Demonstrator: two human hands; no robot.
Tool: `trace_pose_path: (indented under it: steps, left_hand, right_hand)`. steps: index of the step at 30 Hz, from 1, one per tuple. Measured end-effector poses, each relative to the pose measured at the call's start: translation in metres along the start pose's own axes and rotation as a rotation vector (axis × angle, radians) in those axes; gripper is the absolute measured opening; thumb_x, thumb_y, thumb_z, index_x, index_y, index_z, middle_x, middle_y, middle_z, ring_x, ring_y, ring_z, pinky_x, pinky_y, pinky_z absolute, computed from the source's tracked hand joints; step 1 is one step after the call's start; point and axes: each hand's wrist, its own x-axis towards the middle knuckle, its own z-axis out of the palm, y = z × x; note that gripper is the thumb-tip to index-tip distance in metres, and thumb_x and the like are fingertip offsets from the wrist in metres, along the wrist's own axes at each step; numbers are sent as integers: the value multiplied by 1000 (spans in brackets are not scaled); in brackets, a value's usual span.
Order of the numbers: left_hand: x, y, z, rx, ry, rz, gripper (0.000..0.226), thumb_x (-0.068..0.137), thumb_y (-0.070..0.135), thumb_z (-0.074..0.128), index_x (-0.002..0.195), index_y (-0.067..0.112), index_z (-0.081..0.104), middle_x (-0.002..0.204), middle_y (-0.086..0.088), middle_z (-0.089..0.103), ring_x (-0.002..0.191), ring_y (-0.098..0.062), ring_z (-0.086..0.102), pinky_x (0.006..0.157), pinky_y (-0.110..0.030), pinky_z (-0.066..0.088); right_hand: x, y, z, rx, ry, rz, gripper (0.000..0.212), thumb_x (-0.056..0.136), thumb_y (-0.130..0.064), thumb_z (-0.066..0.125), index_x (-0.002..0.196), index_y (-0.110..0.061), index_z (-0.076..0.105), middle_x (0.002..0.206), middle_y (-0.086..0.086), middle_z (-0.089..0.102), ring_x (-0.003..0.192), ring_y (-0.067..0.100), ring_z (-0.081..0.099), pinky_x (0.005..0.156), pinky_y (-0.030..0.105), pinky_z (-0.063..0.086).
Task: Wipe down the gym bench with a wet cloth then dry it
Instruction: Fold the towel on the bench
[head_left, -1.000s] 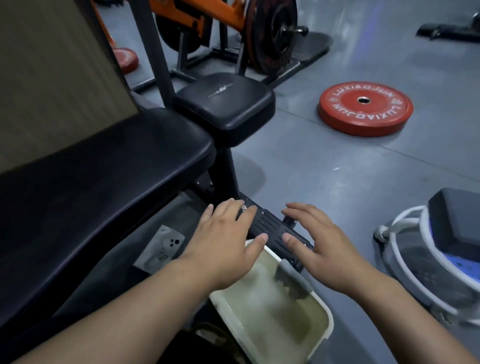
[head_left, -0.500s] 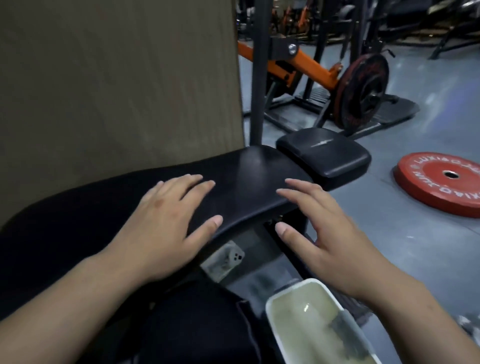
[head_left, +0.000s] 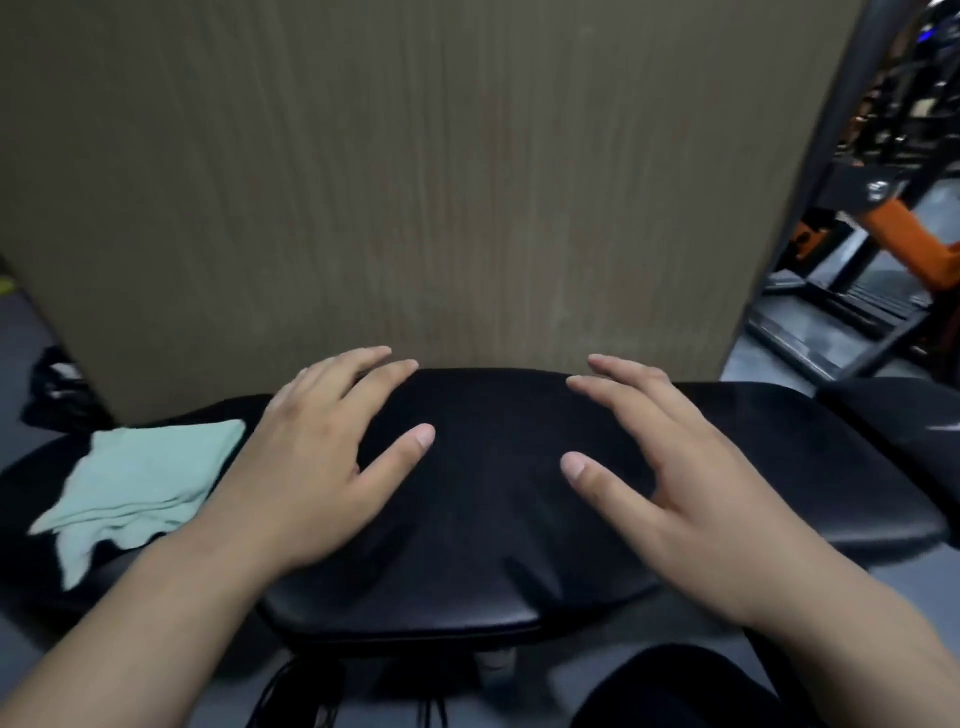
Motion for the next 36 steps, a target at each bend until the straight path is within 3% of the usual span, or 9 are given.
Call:
trace_pose_path:
  steps: [10, 13, 18, 20, 24, 31, 36]
  left_hand:
    - [-15, -89, -32, -9, 80, -86, 62, 91, 65, 39, 141, 30, 50, 145, 10, 46, 136, -11, 39, 112, -47, 36]
    - [-22, -120, -39, -4, 90, -156, 63, 90, 66, 39, 141, 31, 50, 145, 11, 46, 137, -11, 38, 113, -47, 35]
    - [-42, -167, -36, 12, 73, -276, 64, 89, 69, 36, 141, 35, 49, 146, 14, 44, 138, -10, 36, 115, -44, 32]
    - [-49, -181, -33, 21, 56, -303, 63, 89, 69, 35, 142, 38, 46, 146, 18, 41, 139, -6, 33, 116, -46, 30]
    - [-53, -206, -28, 31, 28, -347, 61, 89, 66, 37, 143, 38, 44, 146, 18, 40, 138, -1, 29, 118, -45, 26]
    - [-43, -246, -14, 4, -4, -444, 61, 90, 65, 36, 143, 36, 45, 147, 16, 41, 141, -6, 27, 119, -48, 23]
    - [-41, -275, -1, -9, -46, -505, 46, 98, 45, 45, 143, 33, 46, 150, 14, 40, 145, -6, 22, 121, -50, 17]
  right_hand:
    - [80, -81, 61, 27, -85, -125, 68, 82, -71, 39, 144, -45, 33, 152, -36, 14, 127, -23, 27, 89, -3, 29]
    - [103, -101, 79, 29, -121, -146, 69, 82, -71, 39, 146, -46, 31, 153, -36, 12, 131, -20, 25, 89, 3, 35]
    - [134, -117, 119, 25, -148, -182, 68, 86, -66, 42, 148, -43, 29, 155, -32, 12, 144, -8, 13, 107, 30, 42]
    - [137, -117, 137, 29, -187, -196, 67, 86, -66, 42, 148, -43, 29, 154, -34, 11, 142, -11, 15, 110, 29, 39]
    - [147, -117, 168, 15, -287, -155, 67, 88, -64, 44, 149, -44, 26, 155, -33, 8, 135, 1, 36, 109, 24, 37]
    - [167, -115, 208, 30, -270, -156, 66, 87, -64, 45, 148, -43, 28, 156, -30, 11, 144, -11, 5, 115, 19, 21]
    - [169, -115, 223, -22, -320, -160, 68, 86, -65, 43, 149, -45, 24, 155, -34, 4, 137, -22, -12, 108, 7, 11]
